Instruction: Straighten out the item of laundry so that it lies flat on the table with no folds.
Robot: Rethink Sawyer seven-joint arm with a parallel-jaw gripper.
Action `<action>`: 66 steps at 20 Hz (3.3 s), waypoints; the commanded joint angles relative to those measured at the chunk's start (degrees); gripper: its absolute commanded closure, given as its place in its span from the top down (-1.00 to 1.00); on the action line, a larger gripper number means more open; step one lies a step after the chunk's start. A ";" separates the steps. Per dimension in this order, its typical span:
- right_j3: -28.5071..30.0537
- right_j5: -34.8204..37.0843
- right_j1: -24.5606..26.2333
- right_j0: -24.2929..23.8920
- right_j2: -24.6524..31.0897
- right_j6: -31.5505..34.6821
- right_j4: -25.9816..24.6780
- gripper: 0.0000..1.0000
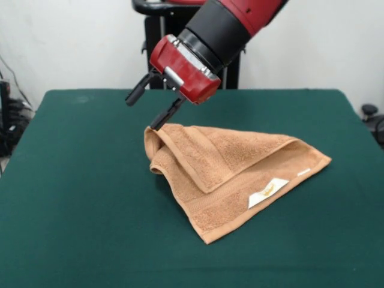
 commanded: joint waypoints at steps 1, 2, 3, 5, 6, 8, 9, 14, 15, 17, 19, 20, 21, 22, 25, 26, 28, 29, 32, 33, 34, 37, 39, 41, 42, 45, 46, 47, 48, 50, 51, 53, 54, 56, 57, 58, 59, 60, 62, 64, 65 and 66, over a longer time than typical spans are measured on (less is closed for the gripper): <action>-0.79 -0.05 4.34 0.70 9.12 -8.99 -0.44 1.00; -0.87 -0.30 4.30 0.53 9.29 -9.25 -0.47 1.00; -1.06 -0.52 4.38 0.55 9.24 -9.32 -0.61 1.00; -1.61 -1.06 4.83 0.59 9.07 -9.37 -1.18 1.00; -1.78 -1.41 4.99 0.46 9.10 -9.61 -1.48 1.00; -2.45 -2.09 5.58 0.63 8.74 -9.69 -2.48 1.00; -2.93 -2.24 5.99 0.98 8.35 -9.50 -3.13 1.00; -4.38 -0.50 7.87 1.89 8.18 -7.77 -3.56 1.00; -4.43 -0.66 7.95 1.62 8.64 -7.50 -3.18 1.00; -3.76 -3.08 7.18 0.22 10.22 -6.99 -2.06 1.00; 0.05 -11.35 2.89 -5.57 16.31 -10.24 -0.50 1.00; 2.84 -12.67 -0.31 -10.05 21.56 -15.11 -0.09 1.00; 5.63 -13.99 -3.51 -14.52 26.80 -19.97 0.32 1.00; 8.95 -14.05 -6.49 -19.89 33.15 -24.37 0.93 1.00; 16.78 -13.49 -13.20 -32.39 48.08 -31.82 1.38 1.00; 19.18 -12.91 -14.56 -37.19 53.90 -34.43 2.01 1.00; 22.97 -12.78 -15.94 -45.38 64.29 -37.55 2.47 1.00; 24.39 -11.78 -15.97 -49.24 69.16 -39.78 3.58 1.00; 27.01 -7.62 -13.96 -58.99 82.03 -46.66 7.79 1.00; 27.26 -5.37 -13.34 -61.04 84.86 -49.35 9.44 1.00; 27.46 -4.05 -13.48 -62.37 86.59 -50.64 10.60 1.00; 27.76 0.02 -14.75 -64.92 89.80 -53.11 13.90 1.00; 27.75 2.12 -15.71 -65.71 90.61 -53.82 15.51 1.00; 27.45 3.58 -16.83 -65.87 90.65 -54.92 16.22 1.00; 27.30 3.79 -16.83 -66.10 90.91 -55.41 16.39 1.00; 27.60 2.84 -14.31 -67.51 92.57 -56.75 16.93 1.00; 27.45 2.99 -13.38 -68.02 93.36 -57.47 17.46 1.00; 27.51 2.95 -12.61 -68.32 93.79 -57.87 17.70 1.00; 27.32 3.09 -12.08 -68.41 94.07 -58.13 17.91 1.00; 27.61 2.21 -10.88 -68.66 94.36 -58.01 17.38 1.00; 27.48 2.15 -10.29 -68.78 94.66 -58.30 17.13 1.00; 27.47 1.67 -8.92 -68.98 94.98 -58.32 16.32 1.00; 27.25 1.54 -8.18 -69.03 95.10 -58.47 15.90 1.00; 27.17 0.84 -6.47 -69.10 95.18 -58.83 14.88 1.00; 27.37 0.61 -5.78 -69.21 95.33 -58.69 14.63 1.00; 27.48 0.35 -5.30 -69.32 95.32 -58.63 14.16 1.00; 27.60 0.09 -4.82 -69.43 95.32 -58.58 13.69 1.00; 27.72 0.09 -4.42 -69.53 95.24 -58.60 13.27 1.00; 27.40 0.33 -2.98 -69.58 94.80 -59.00 12.48 1.00; 27.29 0.15 -1.87 -69.78 94.20 -59.29 11.26 1.00; 27.27 0.00 -1.48 -69.85 93.71 -59.31 10.59 1.00; 27.29 -0.18 -0.99 -69.98 93.29 -59.31 9.87 1.00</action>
